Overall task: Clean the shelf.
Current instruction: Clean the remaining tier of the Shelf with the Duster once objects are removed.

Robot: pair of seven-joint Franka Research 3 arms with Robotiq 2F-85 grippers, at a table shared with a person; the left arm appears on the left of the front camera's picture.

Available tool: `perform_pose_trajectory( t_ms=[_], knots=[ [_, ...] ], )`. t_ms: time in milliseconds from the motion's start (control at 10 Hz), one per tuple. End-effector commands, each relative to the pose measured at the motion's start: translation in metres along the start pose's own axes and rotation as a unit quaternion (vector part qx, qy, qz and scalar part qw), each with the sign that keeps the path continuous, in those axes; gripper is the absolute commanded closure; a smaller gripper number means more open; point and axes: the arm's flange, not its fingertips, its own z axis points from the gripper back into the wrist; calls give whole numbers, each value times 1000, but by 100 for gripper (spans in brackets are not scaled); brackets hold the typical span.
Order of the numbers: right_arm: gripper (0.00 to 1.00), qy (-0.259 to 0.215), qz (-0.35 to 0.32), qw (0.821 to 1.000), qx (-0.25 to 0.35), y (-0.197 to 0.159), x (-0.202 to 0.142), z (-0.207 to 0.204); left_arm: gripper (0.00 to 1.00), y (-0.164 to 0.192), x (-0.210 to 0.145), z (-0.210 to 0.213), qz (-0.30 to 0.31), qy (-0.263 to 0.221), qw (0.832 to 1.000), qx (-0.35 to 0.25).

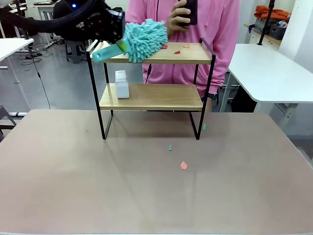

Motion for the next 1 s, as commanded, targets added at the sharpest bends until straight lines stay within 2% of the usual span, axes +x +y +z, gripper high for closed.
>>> perform_pose_trajectory(
  t_ms=[0, 500, 900],
  knots=[
    [0, 2, 13, 1000, 1, 0, 0, 3, 88, -7, 10, -4, -34, 13, 999, -12],
    [0, 2, 13, 1000, 1, 0, 0, 3, 88, -15, 8, -6, -80, 37, 995, -44],
    [0, 2, 13, 1000, 1, 0, 0, 3, 88, -6, 4, -3, -162, 63, 982, -80]
  ],
)
